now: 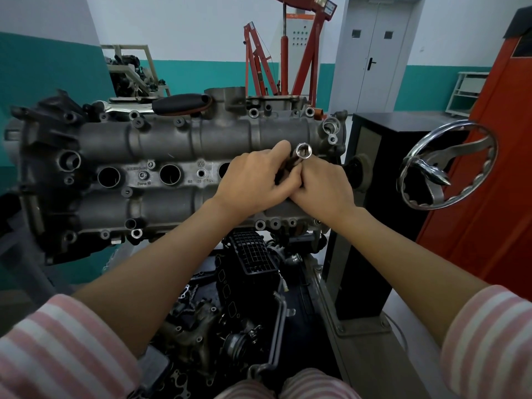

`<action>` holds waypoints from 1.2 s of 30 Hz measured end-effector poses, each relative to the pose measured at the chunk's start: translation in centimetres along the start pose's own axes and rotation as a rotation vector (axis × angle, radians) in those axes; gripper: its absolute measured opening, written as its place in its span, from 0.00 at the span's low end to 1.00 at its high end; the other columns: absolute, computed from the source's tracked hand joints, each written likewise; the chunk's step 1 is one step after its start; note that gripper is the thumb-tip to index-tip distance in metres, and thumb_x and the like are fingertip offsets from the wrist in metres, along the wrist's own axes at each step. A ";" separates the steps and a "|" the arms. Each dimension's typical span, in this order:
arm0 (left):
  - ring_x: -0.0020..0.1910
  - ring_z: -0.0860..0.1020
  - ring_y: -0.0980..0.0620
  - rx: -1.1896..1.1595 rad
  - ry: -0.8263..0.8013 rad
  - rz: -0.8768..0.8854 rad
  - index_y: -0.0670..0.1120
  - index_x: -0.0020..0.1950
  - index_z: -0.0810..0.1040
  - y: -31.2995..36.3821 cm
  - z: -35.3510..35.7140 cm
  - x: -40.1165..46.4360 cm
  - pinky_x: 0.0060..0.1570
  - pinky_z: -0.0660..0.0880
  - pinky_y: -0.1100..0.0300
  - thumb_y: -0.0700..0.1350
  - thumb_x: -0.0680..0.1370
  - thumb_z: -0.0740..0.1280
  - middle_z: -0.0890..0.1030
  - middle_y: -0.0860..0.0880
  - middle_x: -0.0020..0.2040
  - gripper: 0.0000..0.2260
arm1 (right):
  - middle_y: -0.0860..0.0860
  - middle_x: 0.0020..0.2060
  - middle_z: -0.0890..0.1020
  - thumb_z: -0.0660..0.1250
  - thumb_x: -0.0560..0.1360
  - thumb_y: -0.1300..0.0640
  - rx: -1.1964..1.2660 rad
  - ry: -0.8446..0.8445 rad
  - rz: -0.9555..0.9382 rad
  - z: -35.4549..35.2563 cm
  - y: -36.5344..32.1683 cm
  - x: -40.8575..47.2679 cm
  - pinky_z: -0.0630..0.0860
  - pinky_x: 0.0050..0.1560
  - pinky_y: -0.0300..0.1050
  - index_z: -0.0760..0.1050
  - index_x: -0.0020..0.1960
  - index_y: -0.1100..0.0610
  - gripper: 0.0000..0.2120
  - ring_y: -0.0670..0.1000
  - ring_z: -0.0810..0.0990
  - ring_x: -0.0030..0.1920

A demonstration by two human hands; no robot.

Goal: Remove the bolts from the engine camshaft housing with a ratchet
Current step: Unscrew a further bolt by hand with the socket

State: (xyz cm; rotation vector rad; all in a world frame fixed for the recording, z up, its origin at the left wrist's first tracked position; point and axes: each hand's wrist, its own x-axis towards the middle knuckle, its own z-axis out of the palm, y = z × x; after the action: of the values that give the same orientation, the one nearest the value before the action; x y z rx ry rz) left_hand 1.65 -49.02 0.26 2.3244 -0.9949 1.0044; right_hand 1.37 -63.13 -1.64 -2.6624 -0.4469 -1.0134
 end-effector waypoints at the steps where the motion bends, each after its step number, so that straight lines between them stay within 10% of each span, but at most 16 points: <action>1: 0.27 0.72 0.47 0.003 -0.005 0.004 0.42 0.42 0.68 0.1 0.0 0.0 0.28 0.68 0.54 0.57 0.74 0.52 0.70 0.51 0.28 0.19 | 0.41 0.29 0.66 0.58 0.73 0.49 -0.012 -0.001 0.003 0.1 0.0 0.0 0.68 0.30 0.43 0.68 0.44 0.57 0.11 0.47 0.69 0.29; 11: 0.24 0.70 0.46 -0.034 0.019 -0.045 0.43 0.31 0.68 -0.3 0.1 0.1 0.28 0.62 0.58 0.52 0.78 0.64 0.71 0.46 0.24 0.20 | 0.49 0.30 0.76 0.64 0.74 0.48 0.014 0.067 -0.027 -0.2 -0.3 -0.2 0.58 0.27 0.38 0.77 0.40 0.57 0.12 0.45 0.67 0.31; 18: 0.29 0.74 0.46 -0.011 0.006 -0.018 0.39 0.42 0.72 -0.2 0.2 0.0 0.31 0.71 0.50 0.62 0.73 0.49 0.75 0.47 0.29 0.26 | 0.45 0.29 0.70 0.61 0.71 0.51 0.063 0.068 -0.025 -0.6 -0.7 -0.4 0.60 0.28 0.40 0.71 0.37 0.54 0.08 0.46 0.67 0.29; 36: 0.25 0.70 0.50 -0.029 -0.008 -0.003 0.41 0.34 0.71 -0.5 0.3 0.0 0.27 0.65 0.56 0.59 0.77 0.57 0.71 0.50 0.25 0.23 | 0.43 0.28 0.67 0.61 0.71 0.50 0.061 0.098 -0.030 -0.7 -0.7 -0.4 0.54 0.28 0.34 0.78 0.37 0.58 0.13 0.44 0.65 0.29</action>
State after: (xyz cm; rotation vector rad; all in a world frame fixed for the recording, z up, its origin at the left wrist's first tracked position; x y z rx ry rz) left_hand 2.15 -48.93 0.05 2.3072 -1.0021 0.9743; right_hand 0.39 -62.77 -1.36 -2.5467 -0.4895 -1.1153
